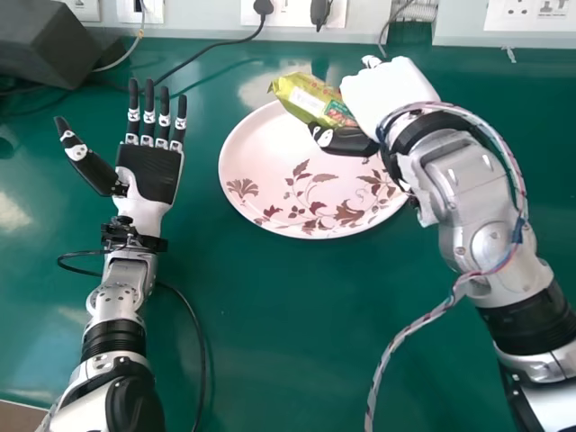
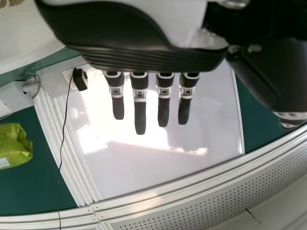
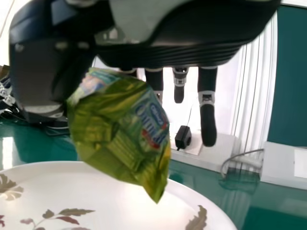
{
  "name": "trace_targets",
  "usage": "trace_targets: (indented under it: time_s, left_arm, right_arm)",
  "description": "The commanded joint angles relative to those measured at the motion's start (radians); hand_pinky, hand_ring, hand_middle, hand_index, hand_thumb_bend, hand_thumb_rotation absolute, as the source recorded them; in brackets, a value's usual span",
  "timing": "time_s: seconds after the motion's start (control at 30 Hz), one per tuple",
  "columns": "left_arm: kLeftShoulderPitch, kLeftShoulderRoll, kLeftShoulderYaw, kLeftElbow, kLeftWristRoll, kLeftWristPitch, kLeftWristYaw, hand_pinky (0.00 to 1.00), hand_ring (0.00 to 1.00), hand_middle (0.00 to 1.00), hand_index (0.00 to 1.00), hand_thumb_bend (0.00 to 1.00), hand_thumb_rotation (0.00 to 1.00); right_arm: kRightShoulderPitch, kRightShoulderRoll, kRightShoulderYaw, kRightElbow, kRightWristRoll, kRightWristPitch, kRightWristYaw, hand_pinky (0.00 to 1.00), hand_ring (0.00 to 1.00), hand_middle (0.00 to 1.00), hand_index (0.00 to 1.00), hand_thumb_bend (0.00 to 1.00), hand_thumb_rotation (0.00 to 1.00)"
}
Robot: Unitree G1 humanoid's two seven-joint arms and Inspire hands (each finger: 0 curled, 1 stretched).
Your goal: Pick up biscuit and place it in the plate
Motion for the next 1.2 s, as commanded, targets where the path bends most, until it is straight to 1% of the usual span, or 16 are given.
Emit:
trace_targets:
  time_s: [0.0, 0.07, 0.13, 0.2, 0.3, 0.37, 0.6, 0.7, 0.93, 1.07, 1.17]
  left_arm:
    - [0.105, -0.050, 0.003, 0.070, 0.016, 0.013, 0.000, 0.93, 0.81, 0.89, 0.90, 0.95, 0.22]
    - [0.104, -0.050, 0.002, 0.069, 0.018, 0.012, 0.004, 0.94, 0.81, 0.89, 0.90, 0.96, 0.20]
    - [0.102, -0.050, 0.002, 0.069, 0.019, 0.007, 0.005, 0.93, 0.81, 0.89, 0.89, 0.95, 0.18]
    - [0.102, -0.051, 0.002, 0.067, 0.020, 0.007, 0.009, 0.92, 0.81, 0.89, 0.90, 0.95, 0.18]
    - [0.101, -0.050, 0.001, 0.071, 0.021, 0.003, 0.001, 0.88, 0.81, 0.89, 0.91, 0.95, 0.19]
    - [0.100, -0.047, 0.003, 0.075, 0.016, 0.013, -0.005, 0.88, 0.80, 0.89, 0.91, 0.95, 0.19]
    - [0.102, -0.049, 0.004, 0.073, 0.018, 0.004, -0.002, 0.88, 0.78, 0.89, 0.91, 0.94, 0.19]
    - [0.103, -0.050, 0.003, 0.070, 0.017, 0.006, -0.002, 0.88, 0.78, 0.88, 0.91, 0.94, 0.19]
    - [0.104, -0.051, 0.000, 0.065, 0.019, 0.005, -0.007, 0.89, 0.82, 0.90, 0.92, 0.91, 0.16]
    - [0.104, -0.052, 0.001, 0.061, 0.018, 0.007, 0.002, 0.86, 0.81, 0.89, 0.91, 0.91, 0.16]
    - [0.104, -0.053, 0.001, 0.057, 0.018, 0.005, 0.003, 0.85, 0.80, 0.89, 0.92, 0.90, 0.16]
  right_arm:
    - [-0.002, 0.001, 0.013, 0.016, 0.018, -0.011, -0.036, 0.34, 0.41, 0.46, 0.57, 0.47, 0.00]
    - [-0.002, -0.001, 0.014, 0.029, 0.045, -0.021, -0.053, 0.34, 0.42, 0.46, 0.56, 0.47, 0.00]
    - [-0.004, -0.006, 0.014, 0.043, 0.078, -0.037, -0.063, 0.33, 0.42, 0.46, 0.56, 0.47, 0.00]
    - [-0.008, -0.014, 0.017, 0.060, 0.103, -0.054, -0.072, 0.33, 0.42, 0.46, 0.56, 0.47, 0.00]
    - [-0.016, -0.027, 0.025, 0.087, 0.130, -0.081, -0.090, 0.33, 0.42, 0.46, 0.57, 0.47, 0.00]
    - [-0.020, -0.033, 0.033, 0.104, 0.136, -0.092, -0.101, 0.33, 0.42, 0.46, 0.56, 0.47, 0.00]
    - [-0.030, -0.037, 0.055, 0.150, 0.146, -0.110, -0.138, 0.33, 0.42, 0.46, 0.56, 0.47, 0.00]
    - [-0.036, -0.031, 0.059, 0.173, 0.162, -0.113, -0.139, 0.33, 0.42, 0.46, 0.56, 0.47, 0.00]
    - [-0.042, -0.031, 0.071, 0.218, 0.208, -0.125, -0.144, 0.33, 0.42, 0.46, 0.56, 0.47, 0.00]
    - [-0.044, -0.032, 0.081, 0.251, 0.219, -0.139, -0.172, 0.33, 0.42, 0.46, 0.56, 0.47, 0.00]
    - [-0.049, -0.032, 0.091, 0.270, 0.224, -0.141, -0.171, 0.33, 0.42, 0.46, 0.56, 0.47, 0.00]
